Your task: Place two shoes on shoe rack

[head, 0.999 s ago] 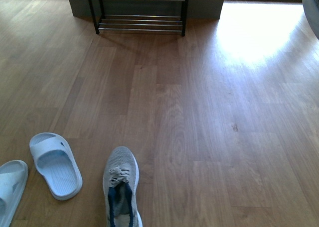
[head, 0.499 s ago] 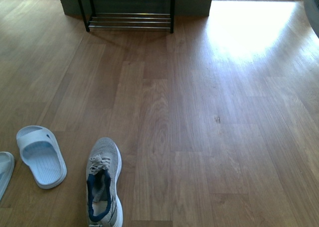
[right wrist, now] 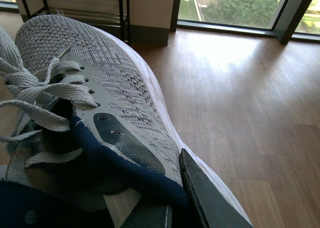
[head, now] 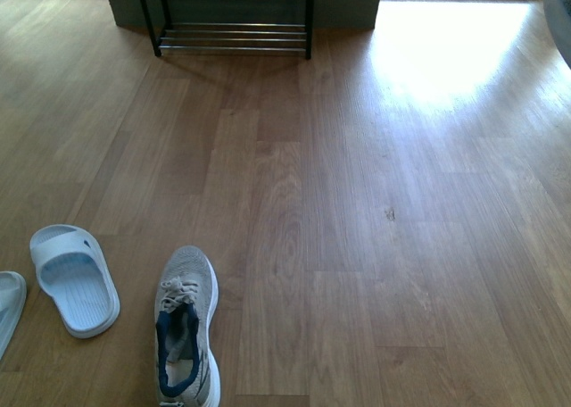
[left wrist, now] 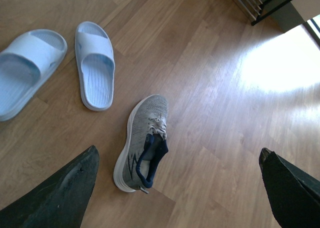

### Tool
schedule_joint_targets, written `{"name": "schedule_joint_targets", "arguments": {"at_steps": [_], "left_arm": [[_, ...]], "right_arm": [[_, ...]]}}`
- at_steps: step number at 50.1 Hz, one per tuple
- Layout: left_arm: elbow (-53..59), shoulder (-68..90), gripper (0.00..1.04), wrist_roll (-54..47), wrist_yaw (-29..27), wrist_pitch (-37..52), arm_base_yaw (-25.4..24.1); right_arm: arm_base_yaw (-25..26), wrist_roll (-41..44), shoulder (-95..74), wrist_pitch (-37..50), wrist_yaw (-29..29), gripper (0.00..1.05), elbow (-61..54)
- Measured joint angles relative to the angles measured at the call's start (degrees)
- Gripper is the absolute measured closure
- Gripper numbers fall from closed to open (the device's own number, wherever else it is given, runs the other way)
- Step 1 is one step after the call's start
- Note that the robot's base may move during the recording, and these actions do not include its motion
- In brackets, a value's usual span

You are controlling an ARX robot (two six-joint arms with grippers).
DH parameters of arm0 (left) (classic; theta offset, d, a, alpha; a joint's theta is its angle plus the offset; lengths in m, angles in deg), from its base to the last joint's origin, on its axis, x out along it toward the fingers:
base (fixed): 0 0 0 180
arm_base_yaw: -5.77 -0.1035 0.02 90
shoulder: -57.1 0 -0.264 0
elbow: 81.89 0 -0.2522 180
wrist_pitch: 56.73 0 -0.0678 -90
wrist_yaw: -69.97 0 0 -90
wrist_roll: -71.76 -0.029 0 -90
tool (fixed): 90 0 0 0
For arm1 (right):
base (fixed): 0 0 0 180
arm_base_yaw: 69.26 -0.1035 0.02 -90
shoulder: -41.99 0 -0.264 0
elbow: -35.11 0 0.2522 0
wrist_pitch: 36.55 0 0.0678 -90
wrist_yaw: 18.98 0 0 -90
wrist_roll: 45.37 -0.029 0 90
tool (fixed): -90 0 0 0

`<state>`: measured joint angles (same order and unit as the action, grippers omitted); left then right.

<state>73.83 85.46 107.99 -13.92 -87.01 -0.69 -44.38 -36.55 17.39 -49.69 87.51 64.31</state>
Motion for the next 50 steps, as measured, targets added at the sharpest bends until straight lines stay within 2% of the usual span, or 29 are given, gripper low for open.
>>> {"name": "schedule_joint_targets", "arguments": {"at_steps": [12,23,33,42,50], "left_arm": [[-3.3,23.63,0.09,0.04,-0.83,12.61,1.64],[-7.19,40.85,0.09,-3.82,-2.93,17.38,1.36],[-12.96,54.77,0.09,-7.63,-3.85,18.56,0.28],[-23.26,70.29,0.09,-14.49,-2.91,18.27,-1.31],[-32.13,84.32,0.09,-23.04,-2.6,18.56,0.5]], "right_arm": [[0.0,0.0,0.0,0.0,0.02,1.03,0.0],[0.0,0.0,0.0,0.0,0.0,1.03,0.0],[0.0,0.0,0.0,0.0,0.0,1.03,0.0],[0.0,0.0,0.0,0.0,0.02,1.03,0.0],[0.0,0.0,0.0,0.0,0.0,1.03,0.0]]}}
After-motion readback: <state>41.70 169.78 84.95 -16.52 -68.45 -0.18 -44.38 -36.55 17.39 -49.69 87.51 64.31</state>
